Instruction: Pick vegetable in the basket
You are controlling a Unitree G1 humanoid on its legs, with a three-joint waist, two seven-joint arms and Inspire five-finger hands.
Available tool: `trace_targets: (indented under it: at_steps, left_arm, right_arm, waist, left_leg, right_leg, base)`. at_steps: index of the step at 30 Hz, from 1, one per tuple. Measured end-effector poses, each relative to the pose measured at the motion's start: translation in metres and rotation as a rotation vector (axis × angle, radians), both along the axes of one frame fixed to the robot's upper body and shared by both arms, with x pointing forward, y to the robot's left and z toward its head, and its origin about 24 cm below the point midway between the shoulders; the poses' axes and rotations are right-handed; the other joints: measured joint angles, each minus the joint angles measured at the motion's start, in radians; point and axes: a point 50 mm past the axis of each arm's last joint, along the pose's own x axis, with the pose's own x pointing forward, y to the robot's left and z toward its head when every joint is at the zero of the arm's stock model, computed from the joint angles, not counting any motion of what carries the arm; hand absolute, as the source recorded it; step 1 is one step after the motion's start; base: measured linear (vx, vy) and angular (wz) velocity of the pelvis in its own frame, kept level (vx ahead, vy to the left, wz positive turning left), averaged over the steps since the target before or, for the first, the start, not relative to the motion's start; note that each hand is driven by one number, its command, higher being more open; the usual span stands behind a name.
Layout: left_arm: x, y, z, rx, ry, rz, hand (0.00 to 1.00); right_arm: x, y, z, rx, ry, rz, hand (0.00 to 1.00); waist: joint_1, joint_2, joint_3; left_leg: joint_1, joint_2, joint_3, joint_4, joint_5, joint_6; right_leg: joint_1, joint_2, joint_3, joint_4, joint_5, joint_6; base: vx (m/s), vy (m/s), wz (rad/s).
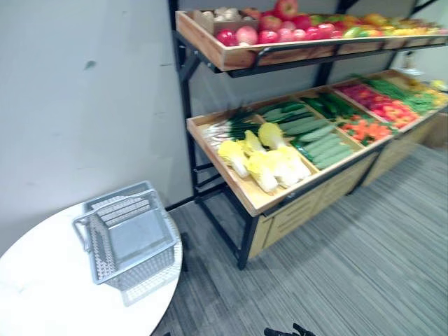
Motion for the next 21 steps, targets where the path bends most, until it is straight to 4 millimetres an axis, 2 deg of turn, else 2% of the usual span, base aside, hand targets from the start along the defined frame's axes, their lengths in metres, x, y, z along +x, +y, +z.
trace_targets:
  at_steps: [1,2,6,12,16,18,19,21]
  left_arm:
    - [0.0,-0.003,-0.001,-0.007,0.0,-0.001,1.0]
    - [-0.001,-0.005,-0.001,-0.011,0.002,-0.001,1.0]
    - [0.0,-0.002,0.0,-0.003,-0.005,-0.009,1.0]
    - [0.001,0.0,0.0,-0.007,-0.009,-0.015,1.0]
    - [0.002,0.001,0.001,-0.001,-0.024,-0.016,1.0]
    - [0.006,0.002,0.003,0.004,-0.038,-0.045,1.0]
    - [0.012,-0.002,0.004,-0.001,-0.057,-0.081,1.0]
    - [0.019,-0.005,0.006,-0.01,-0.079,-0.128,1.0]
  right_arm:
    - [0.004,0.0,0.001,-0.011,-0.009,0.036,1.0]
    - [0.006,0.002,0.001,-0.029,-0.002,0.097,1.0]
    - [0.007,0.007,0.001,-0.05,0.006,0.185,1.0]
    - [0.006,0.01,0.0,-0.051,0.023,0.235,1.0]
    - [0.001,0.012,-0.002,-0.046,0.054,0.234,1.0]
    - [0.002,0.013,-0.002,-0.044,0.059,0.218,1.0]
    - [0.002,0.012,-0.003,-0.043,0.063,0.202,1.0]
    - [0.002,0.01,-0.002,-0.042,0.061,0.163,1.0]
  waist:
    - [0.006,0.017,0.0]
    - [0.008,0.021,-0.002]
    - [0.013,0.013,0.001]
    - [0.013,-0.001,-0.005]
    - [0.013,-0.013,-0.015]
    - [0.006,-0.023,-0.019]
    - [-0.007,-0.027,-0.02]
    - [-0.029,-0.012,-0.031]
  left_leg:
    - [-0.003,0.022,-0.001,-0.015,0.0,-0.011]
    - [-0.004,0.039,0.0,-0.022,0.0,-0.021]
    - [0.004,0.061,0.0,-0.027,-0.006,-0.031]
    - [-0.004,0.026,-0.019,0.002,-0.005,-0.03]
    - [-0.03,0.001,-0.015,0.037,-0.002,-0.027]
    - [-0.083,-0.018,0.048,0.084,0.014,-0.013]
    - [-0.12,-0.026,0.117,0.111,0.04,0.01]
    - [-0.099,-0.015,0.195,-0.004,0.117,0.057]
  right_leg:
    - [0.012,0.019,-0.017,-0.027,0.007,-0.01]
    - [0.023,0.034,-0.032,-0.047,0.009,-0.014]
    - [0.057,0.052,-0.054,-0.069,0.008,-0.016]
    - [0.088,0.02,-0.074,-0.085,0.008,-0.016]
    - [0.133,-0.016,-0.129,-0.115,0.007,-0.016]
    - [0.136,-0.031,-0.178,-0.11,0.007,-0.015]
    - [0.133,-0.041,-0.214,-0.093,0.011,-0.022]
    - [0.098,-0.039,-0.248,-0.041,0.037,-0.063]
  base:
    - [0.15,-0.159,0.25]
    - [0.19,-0.187,0.29]
    - [0.16,-0.081,0.21]
    - [0.11,0.074,0.24]
    - [0.02,0.071,0.54]
    - [-0.04,0.054,0.98]
    - [-0.05,0.021,1.23]
    - [-0.05,0.083,1.72]
